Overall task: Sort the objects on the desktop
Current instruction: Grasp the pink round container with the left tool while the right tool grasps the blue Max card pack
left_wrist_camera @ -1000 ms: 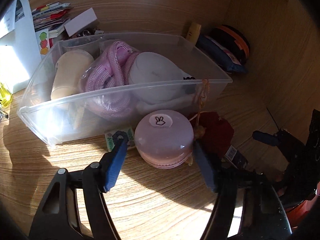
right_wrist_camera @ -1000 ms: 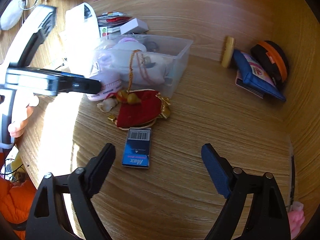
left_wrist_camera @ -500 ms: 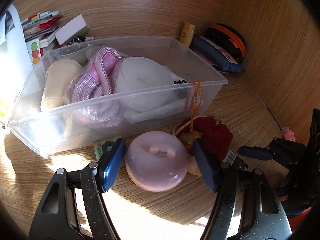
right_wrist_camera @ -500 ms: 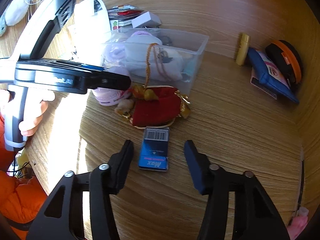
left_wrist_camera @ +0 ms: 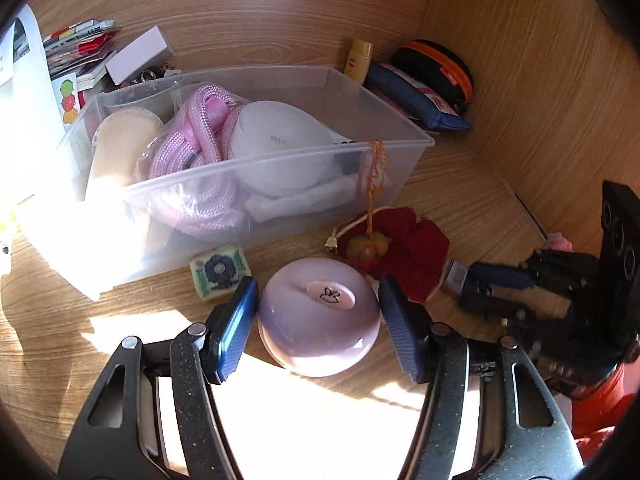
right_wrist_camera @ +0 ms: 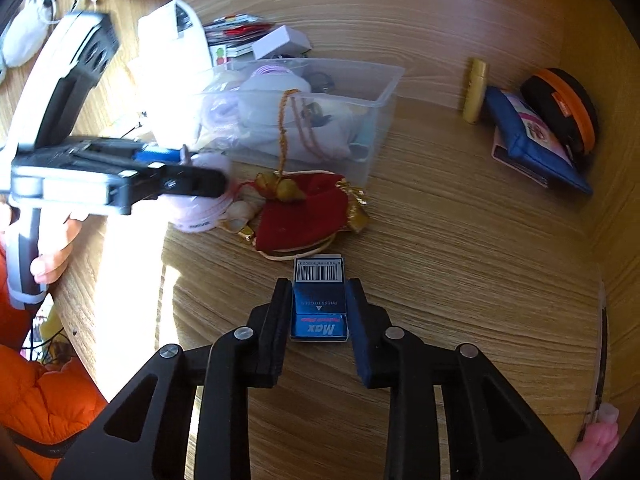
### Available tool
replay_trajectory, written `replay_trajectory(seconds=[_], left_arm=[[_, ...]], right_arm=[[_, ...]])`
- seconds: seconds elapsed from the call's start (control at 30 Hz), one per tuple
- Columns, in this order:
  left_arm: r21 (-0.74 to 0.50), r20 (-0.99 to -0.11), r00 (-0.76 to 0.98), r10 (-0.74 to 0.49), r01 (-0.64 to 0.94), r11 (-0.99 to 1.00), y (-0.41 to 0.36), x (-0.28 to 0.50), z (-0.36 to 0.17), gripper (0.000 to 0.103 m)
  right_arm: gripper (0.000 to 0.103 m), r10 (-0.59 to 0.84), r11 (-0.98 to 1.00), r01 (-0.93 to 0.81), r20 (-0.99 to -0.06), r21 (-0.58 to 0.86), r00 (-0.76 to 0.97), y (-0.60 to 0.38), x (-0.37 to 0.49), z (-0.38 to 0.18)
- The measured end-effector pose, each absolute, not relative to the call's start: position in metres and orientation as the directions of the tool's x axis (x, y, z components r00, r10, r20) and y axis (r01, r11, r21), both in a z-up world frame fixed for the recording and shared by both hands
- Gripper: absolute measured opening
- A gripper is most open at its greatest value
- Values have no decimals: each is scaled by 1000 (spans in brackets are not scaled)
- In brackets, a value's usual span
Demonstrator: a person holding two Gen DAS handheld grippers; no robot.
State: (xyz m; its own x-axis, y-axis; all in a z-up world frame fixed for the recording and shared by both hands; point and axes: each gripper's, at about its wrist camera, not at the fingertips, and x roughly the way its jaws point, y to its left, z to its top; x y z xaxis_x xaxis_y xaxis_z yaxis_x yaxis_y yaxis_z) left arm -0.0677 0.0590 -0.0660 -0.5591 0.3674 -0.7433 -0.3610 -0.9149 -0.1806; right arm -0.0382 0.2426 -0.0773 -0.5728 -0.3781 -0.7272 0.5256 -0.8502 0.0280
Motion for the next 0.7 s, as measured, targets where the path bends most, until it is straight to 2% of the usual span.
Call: replay_trajectory(seconds=[0.33,0.5,0.7], left_arm=[[-139,-765,-541,349,-390,-910,57,-55,-71,66],[-162,-792,-498,352,-385,-909,58,-61,-80,66],[-145,-786,-518,337,-374,-916,61,-63,-81,64]], right_arm=[[25,-389,-848,529,-709,25,-589,241,-38,-69],[25,-387,-849,529,-709,24,-590,239,-40,-69],[25,-377,-860,511,-684,8,-624,243,-37,-59]])
